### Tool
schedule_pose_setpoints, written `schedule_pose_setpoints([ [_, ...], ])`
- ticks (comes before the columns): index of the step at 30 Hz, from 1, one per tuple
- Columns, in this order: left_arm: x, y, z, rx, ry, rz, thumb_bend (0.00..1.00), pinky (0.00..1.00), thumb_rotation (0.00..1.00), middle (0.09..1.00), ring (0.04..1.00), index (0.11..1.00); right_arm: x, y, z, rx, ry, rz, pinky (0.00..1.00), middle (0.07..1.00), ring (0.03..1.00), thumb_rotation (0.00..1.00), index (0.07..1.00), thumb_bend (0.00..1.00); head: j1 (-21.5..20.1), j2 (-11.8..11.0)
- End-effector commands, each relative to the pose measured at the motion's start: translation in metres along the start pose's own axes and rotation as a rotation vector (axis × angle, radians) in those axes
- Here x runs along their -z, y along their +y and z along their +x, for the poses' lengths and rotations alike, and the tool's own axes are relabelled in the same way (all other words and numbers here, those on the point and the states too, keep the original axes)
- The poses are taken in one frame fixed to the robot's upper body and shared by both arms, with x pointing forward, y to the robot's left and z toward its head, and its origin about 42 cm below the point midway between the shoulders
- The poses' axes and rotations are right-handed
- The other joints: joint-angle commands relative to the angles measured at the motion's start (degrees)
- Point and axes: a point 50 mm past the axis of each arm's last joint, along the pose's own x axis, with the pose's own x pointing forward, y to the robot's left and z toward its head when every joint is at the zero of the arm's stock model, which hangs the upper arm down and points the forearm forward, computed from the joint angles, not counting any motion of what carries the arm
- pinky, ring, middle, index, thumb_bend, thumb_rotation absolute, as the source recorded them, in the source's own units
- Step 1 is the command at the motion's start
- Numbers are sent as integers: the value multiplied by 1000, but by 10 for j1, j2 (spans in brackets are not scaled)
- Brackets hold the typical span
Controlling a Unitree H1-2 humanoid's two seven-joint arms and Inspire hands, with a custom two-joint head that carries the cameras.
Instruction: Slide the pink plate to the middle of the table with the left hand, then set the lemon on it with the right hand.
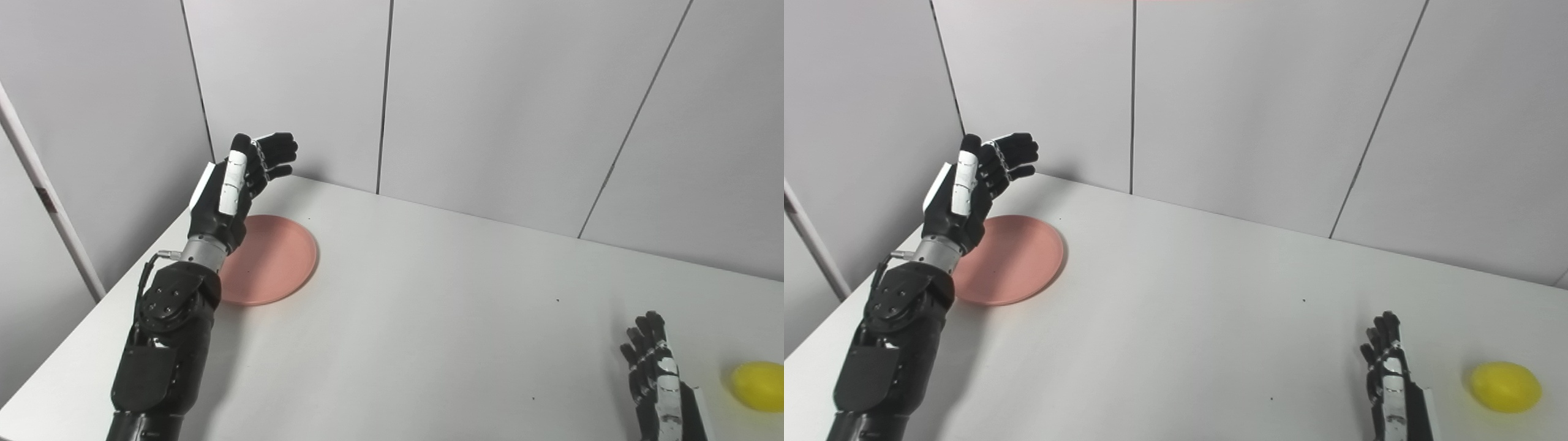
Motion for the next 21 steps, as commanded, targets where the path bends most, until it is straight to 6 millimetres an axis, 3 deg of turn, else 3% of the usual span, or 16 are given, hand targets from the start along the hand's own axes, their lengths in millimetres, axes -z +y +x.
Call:
schedule_pose_setpoints([
  [1,-26,7,20,0,-110,12,908,823,971,744,793,634,45,-4,-38,39,152,29,1000,1000,1000,968,1000,732,1,1],
  [5,-23,19,30,-52,-91,23,927,718,945,719,743,621,45,-5,-39,37,154,25,1000,1000,1000,972,1000,729,2,1],
  [8,-19,31,38,-82,-67,46,947,696,943,723,743,639,45,-5,-39,38,154,24,1000,1000,1000,976,1000,721,1,1],
  [13,-12,48,45,-111,-47,59,906,762,957,728,764,663,45,-5,-39,38,158,24,1000,1000,1000,978,1000,725,2,0],
  [21,-7,74,50,-167,-22,52,886,776,974,742,775,674,45,-4,-39,40,156,27,1000,1000,1000,978,1000,719,2,-1],
])
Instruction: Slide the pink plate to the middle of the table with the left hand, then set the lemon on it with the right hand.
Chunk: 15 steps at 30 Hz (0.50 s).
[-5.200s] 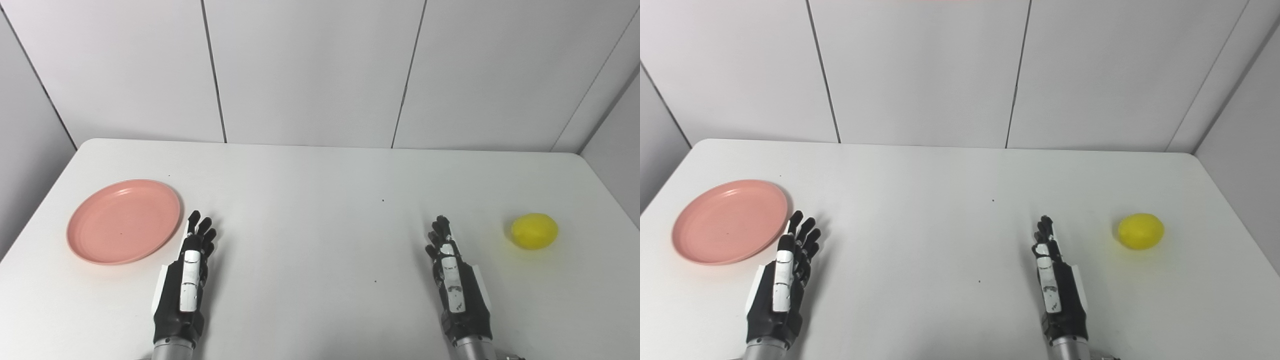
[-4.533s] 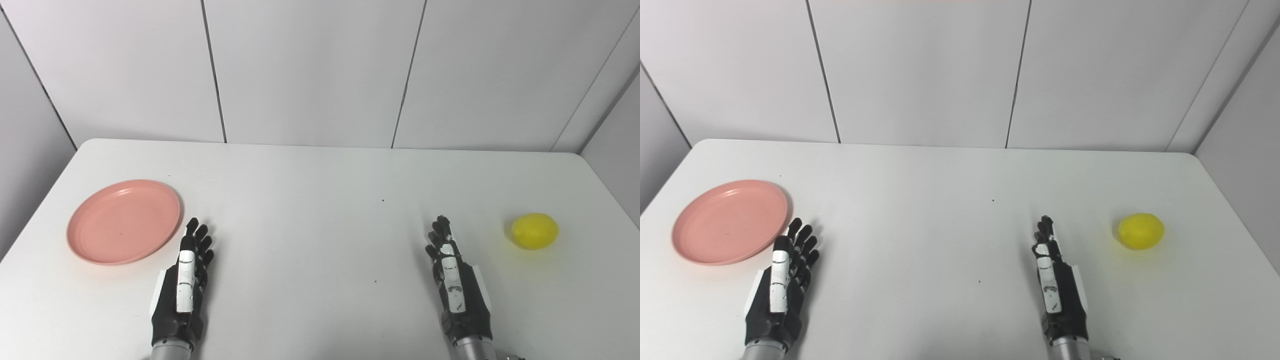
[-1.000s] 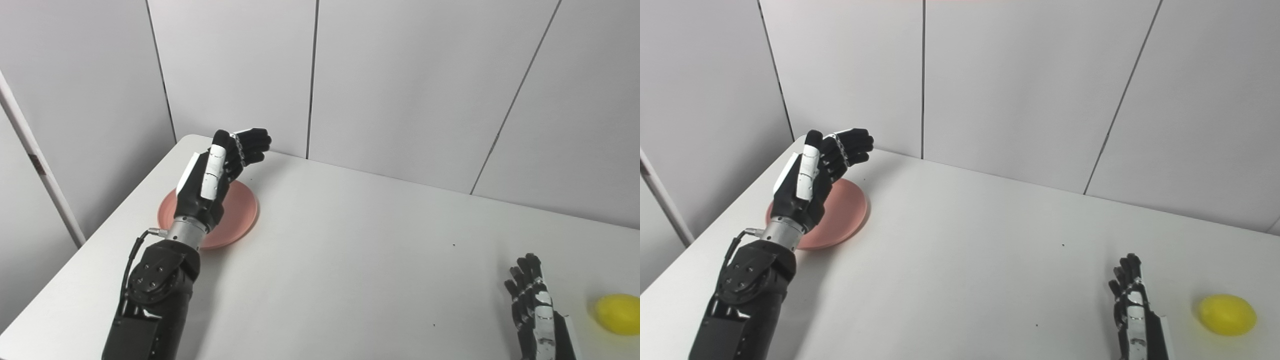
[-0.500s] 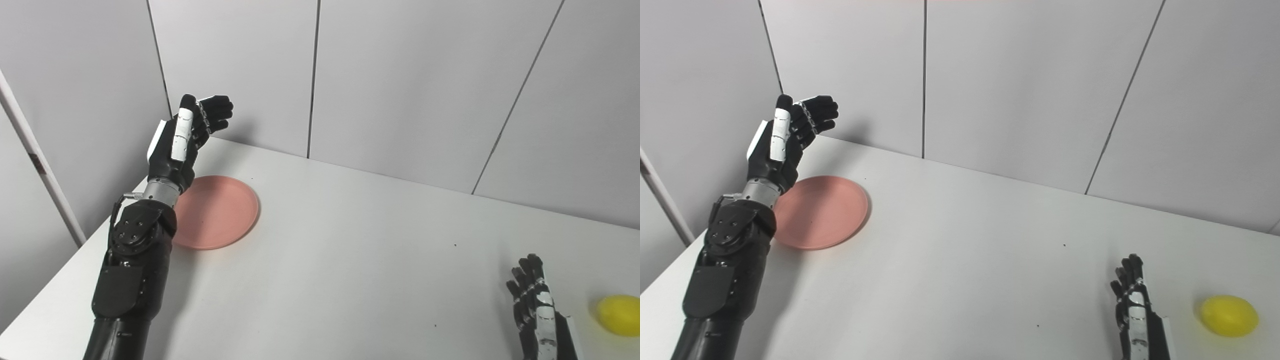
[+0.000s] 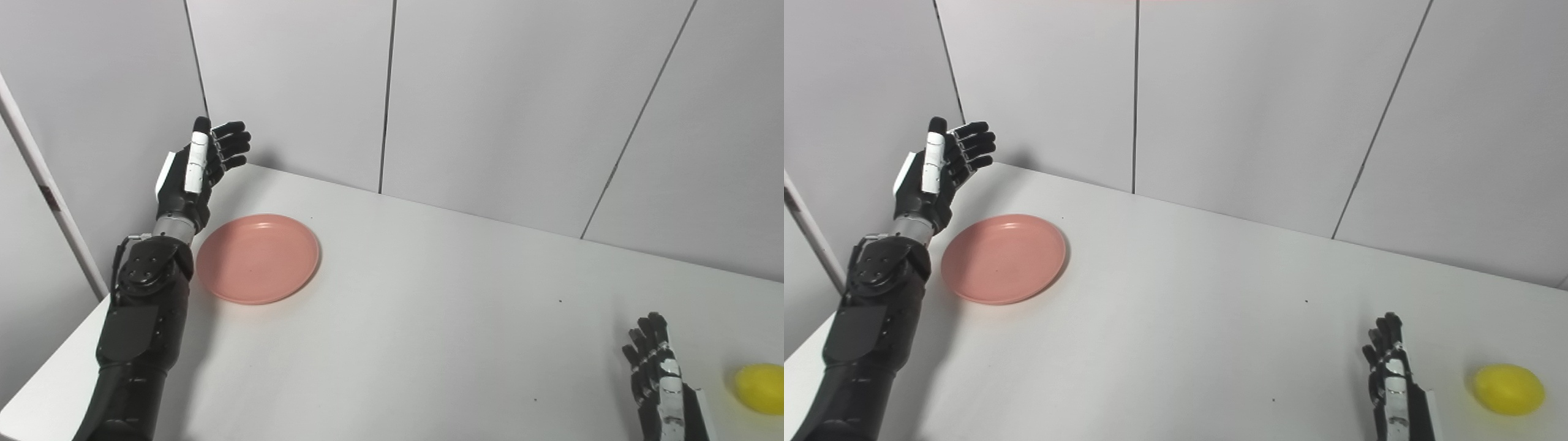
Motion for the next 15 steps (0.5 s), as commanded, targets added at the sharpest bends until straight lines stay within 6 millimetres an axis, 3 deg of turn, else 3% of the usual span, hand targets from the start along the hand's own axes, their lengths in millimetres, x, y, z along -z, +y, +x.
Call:
schedule_pose_setpoints([
  [1,-33,8,18,-6,-115,4,882,786,976,751,781,682,45,-3,-38,38,154,29,1000,1000,1000,978,1000,720,-1,0],
  [15,-10,30,15,-64,-58,10,845,803,999,767,792,700,44,-3,-38,39,152,36,1000,1000,1000,973,1000,728,-1,-1],
])
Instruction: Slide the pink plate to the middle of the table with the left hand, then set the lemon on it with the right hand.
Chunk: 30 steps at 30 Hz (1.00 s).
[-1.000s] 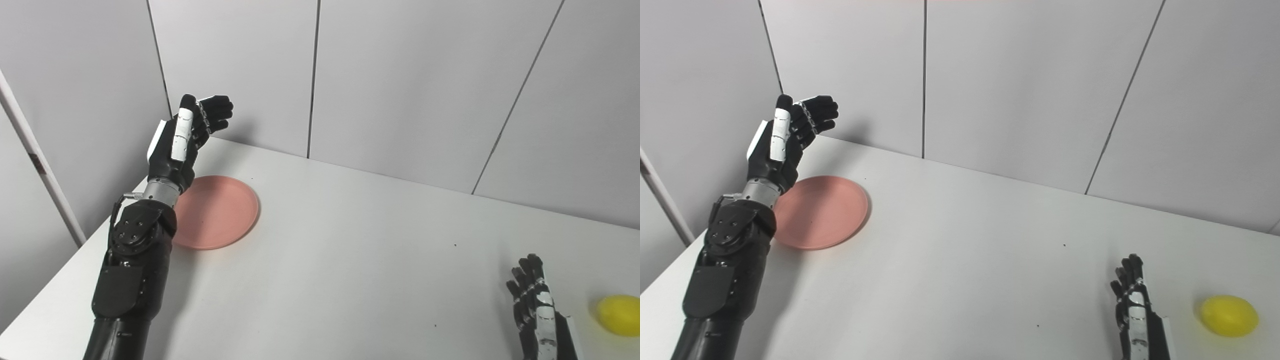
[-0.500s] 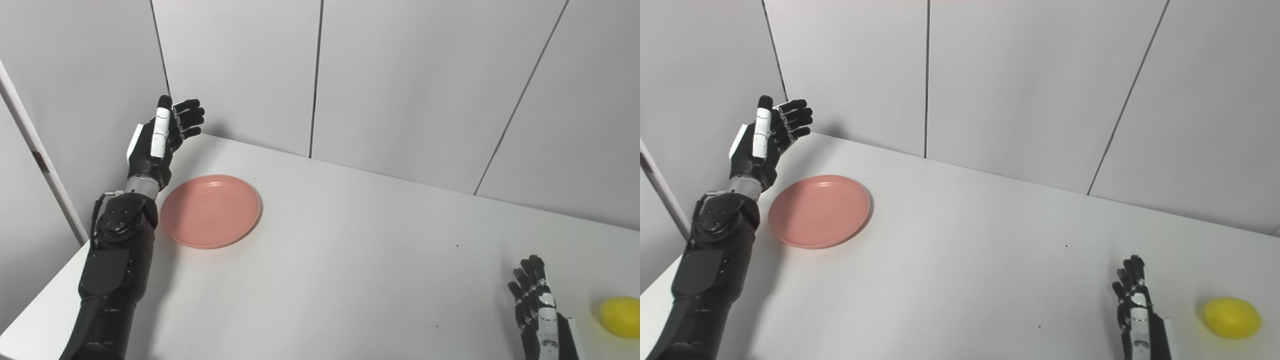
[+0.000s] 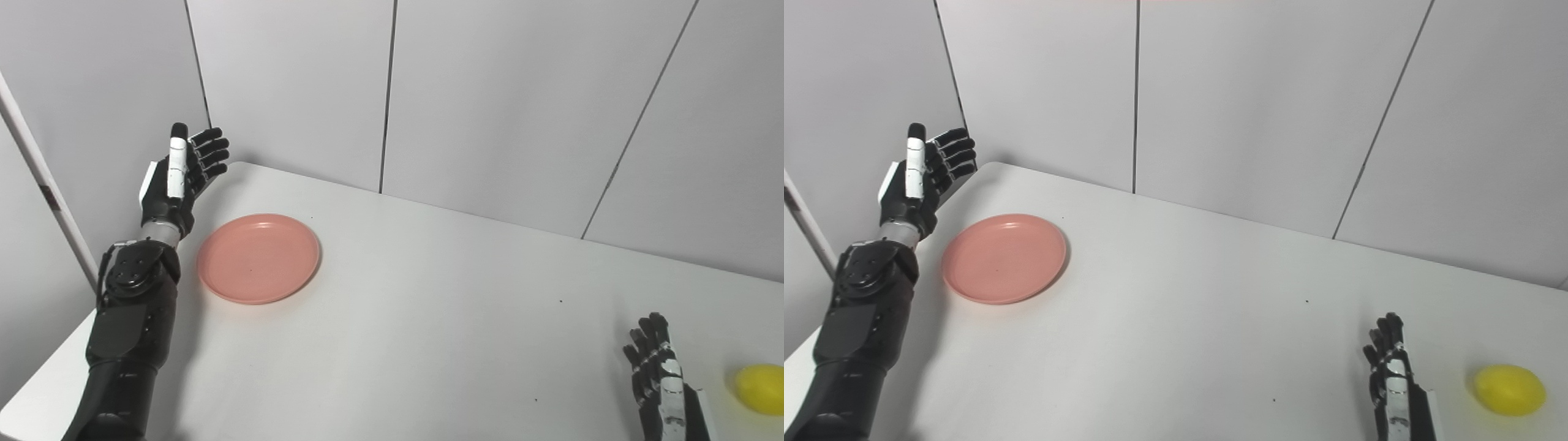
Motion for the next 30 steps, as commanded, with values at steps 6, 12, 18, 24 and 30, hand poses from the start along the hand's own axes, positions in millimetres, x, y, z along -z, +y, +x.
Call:
schedule_pose_setpoints([
  [6,-11,12,13,-34,-75,3,863,805,956,769,803,705,44,-4,-38,37,151,27,1000,1000,1000,982,1000,731,1,3],
  [12,5,15,16,-47,-36,25,904,781,950,759,778,701,44,-4,-39,34,151,30,1000,1000,1000,990,1000,723,0,3],
  [18,20,18,14,-67,9,0,885,826,938,742,775,723,44,-3,-39,35,152,31,1000,1000,1000,993,1000,716,-4,7],
  [24,37,20,12,-56,51,3,809,832,988,769,807,721,42,-2,-39,37,155,29,1000,1000,1000,994,1000,732,-5,9],
  [30,50,24,12,-50,70,12,841,797,991,782,804,722,42,-1,-38,33,151,30,1000,1000,1000,994,1000,735,-7,9],
])
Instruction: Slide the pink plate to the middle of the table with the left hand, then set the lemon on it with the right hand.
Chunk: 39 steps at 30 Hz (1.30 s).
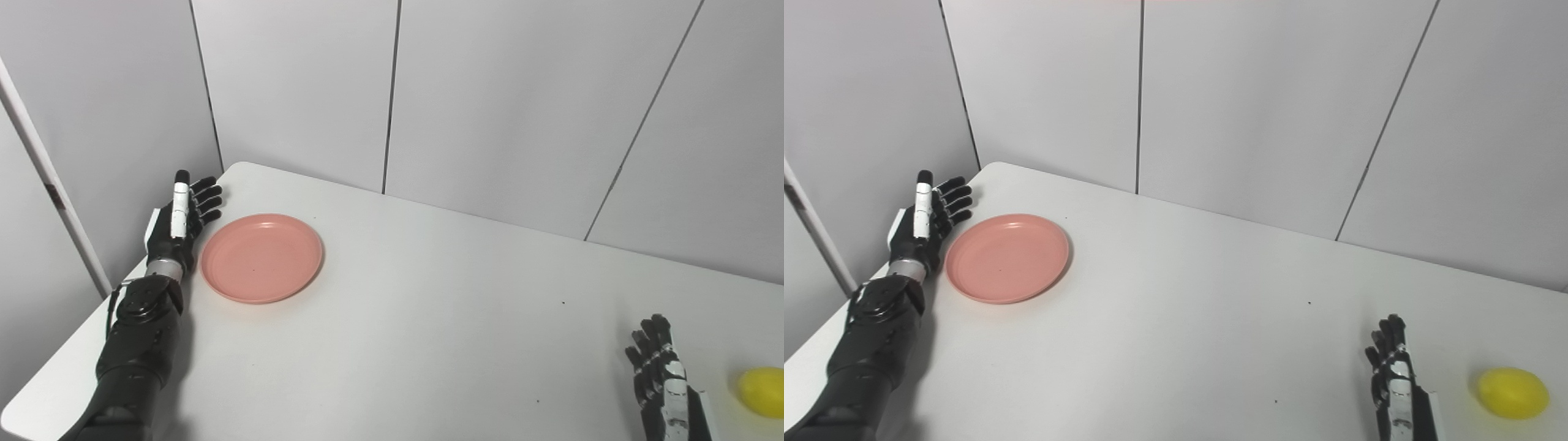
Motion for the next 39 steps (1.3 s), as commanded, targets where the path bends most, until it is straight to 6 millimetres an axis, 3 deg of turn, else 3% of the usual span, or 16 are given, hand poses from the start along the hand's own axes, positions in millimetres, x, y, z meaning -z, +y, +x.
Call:
schedule_pose_setpoints([
  [1,-26,4,16,11,-72,14,842,790,990,778,800,719,42,-1,-38,31,150,29,1000,1000,1000,994,1000,736,0,1],
  [5,-20,5,16,11,-61,10,843,838,989,791,802,743,41,0,-38,32,149,30,1000,1000,1000,993,1000,733,-1,2],
  [17,-8,6,13,12,-36,7,861,798,974,757,782,718,41,-1,-39,35,155,31,1000,1000,1000,996,1000,732,-3,5],
  [25,-10,3,12,16,-48,-6,833,730,973,755,766,722,42,0,-38,35,156,32,1000,1000,1000,992,1000,729,-6,6],
  [39,-18,-14,10,57,-55,7,889,691,938,757,755,692,42,3,-38,28,153,31,1000,1000,1000,995,1000,713,-9,8],
])
